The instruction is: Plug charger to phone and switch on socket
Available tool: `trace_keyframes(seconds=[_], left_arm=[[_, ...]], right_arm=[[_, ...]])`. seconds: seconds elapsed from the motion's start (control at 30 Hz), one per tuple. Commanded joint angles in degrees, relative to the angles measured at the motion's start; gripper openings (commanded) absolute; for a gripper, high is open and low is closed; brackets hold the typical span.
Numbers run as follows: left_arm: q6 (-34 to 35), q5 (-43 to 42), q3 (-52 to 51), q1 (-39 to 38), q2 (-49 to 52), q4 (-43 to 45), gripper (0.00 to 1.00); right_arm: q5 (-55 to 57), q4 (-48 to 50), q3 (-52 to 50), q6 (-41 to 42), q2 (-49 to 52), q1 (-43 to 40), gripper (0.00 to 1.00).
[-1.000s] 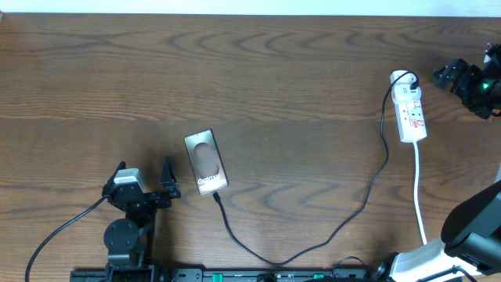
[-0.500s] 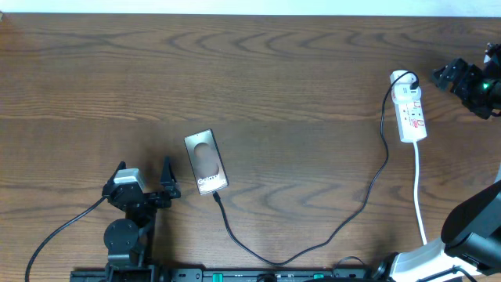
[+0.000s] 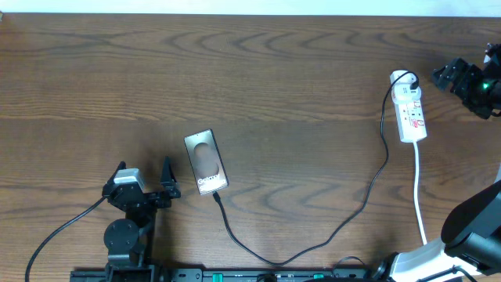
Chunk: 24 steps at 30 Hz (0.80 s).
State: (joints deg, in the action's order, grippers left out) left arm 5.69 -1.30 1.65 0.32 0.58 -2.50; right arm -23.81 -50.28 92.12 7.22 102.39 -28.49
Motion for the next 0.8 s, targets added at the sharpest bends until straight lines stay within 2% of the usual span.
trace_keyframes(seconds=[0.0, 0.27, 0.37, 0.53, 0.67, 0.77], left_arm=[[-1.0, 0.7, -1.4, 0.1, -0.3, -1.5, 0.98], [-1.0, 0.7, -1.4, 0.1, -0.3, -1.5, 0.98], [-1.0, 0.7, -1.4, 0.1, -0.3, -1.5, 0.98], [-1.0, 0.7, -1.4, 0.1, -0.3, -1.5, 0.98], [-1.0, 0.7, -1.4, 0.1, -0.3, -1.5, 0.98], [-1.0, 0.7, -1.4, 0.1, -0.3, -1.5, 0.98]], right_arm=[[-0.5, -0.1, 0.4, 0.5, 0.3, 0.1, 0.99], [6.1, 0.1, 0.2, 0.2, -2.6, 1.3, 0.99], [8.7, 4.3, -2.4, 0.2, -6.8, 3.2, 0.99], [12.6, 20.5, -16.6, -0.6, -19.7, 8.4, 0.99], [17.4, 39.5, -34.3, -0.8, -32.1, 13.4, 0.99], [17.9, 49.4, -45.3, -3.8, -39.8, 16.4, 0.99]])
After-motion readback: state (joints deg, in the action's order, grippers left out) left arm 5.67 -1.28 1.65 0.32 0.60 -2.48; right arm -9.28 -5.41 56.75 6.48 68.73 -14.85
